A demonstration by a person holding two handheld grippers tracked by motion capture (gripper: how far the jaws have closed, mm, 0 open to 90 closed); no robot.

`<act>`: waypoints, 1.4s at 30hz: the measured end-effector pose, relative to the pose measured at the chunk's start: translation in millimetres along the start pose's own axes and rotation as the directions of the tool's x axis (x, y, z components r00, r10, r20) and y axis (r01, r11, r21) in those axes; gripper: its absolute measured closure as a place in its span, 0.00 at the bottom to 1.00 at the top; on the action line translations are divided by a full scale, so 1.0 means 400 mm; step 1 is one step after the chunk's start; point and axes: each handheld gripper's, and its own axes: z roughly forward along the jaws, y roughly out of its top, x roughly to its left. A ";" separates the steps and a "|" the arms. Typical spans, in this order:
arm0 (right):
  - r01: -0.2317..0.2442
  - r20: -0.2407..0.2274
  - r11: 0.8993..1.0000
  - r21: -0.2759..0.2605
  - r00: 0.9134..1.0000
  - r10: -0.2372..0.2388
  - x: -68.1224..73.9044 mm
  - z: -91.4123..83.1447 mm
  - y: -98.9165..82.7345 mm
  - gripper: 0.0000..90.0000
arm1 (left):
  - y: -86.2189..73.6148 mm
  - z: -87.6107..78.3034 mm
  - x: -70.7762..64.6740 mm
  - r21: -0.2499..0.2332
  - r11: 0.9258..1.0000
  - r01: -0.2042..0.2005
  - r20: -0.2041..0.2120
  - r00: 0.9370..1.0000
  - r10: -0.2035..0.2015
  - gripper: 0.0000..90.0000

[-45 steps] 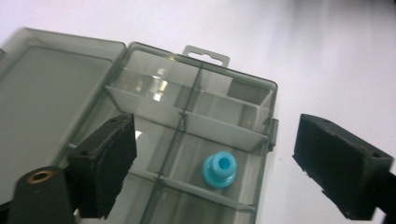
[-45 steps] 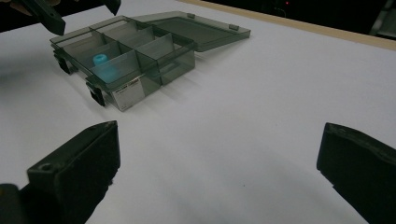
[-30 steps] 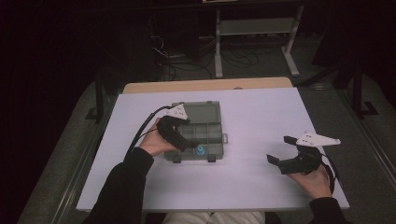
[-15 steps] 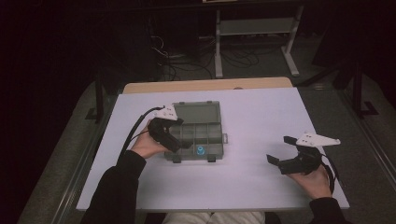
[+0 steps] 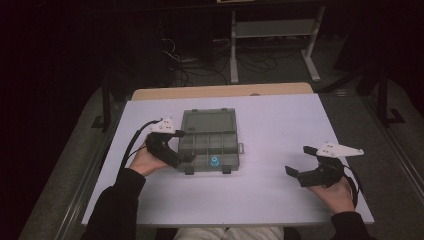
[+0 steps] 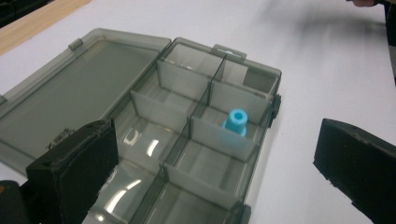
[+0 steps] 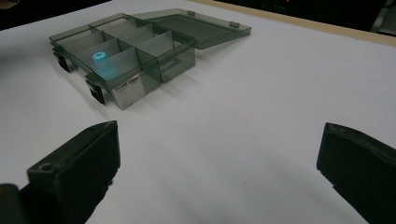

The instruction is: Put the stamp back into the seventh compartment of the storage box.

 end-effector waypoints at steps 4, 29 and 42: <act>0.001 0.000 1.000 -0.001 1.000 -0.001 0.000 0.001 0.000 0.00 | -0.014 -0.010 0.001 -0.009 1.000 0.005 -0.007 1.000 -0.006 0.00; 0.002 0.000 1.000 0.007 1.000 -0.002 0.001 0.002 -0.002 0.00 | -0.093 -0.065 0.002 -0.037 0.999 0.039 -0.048 0.998 -0.040 0.00; 0.002 0.000 1.000 0.011 1.000 -0.002 0.003 0.003 -0.003 0.00 | -0.131 -0.095 0.004 -0.067 0.996 0.057 -0.088 0.994 -0.063 0.00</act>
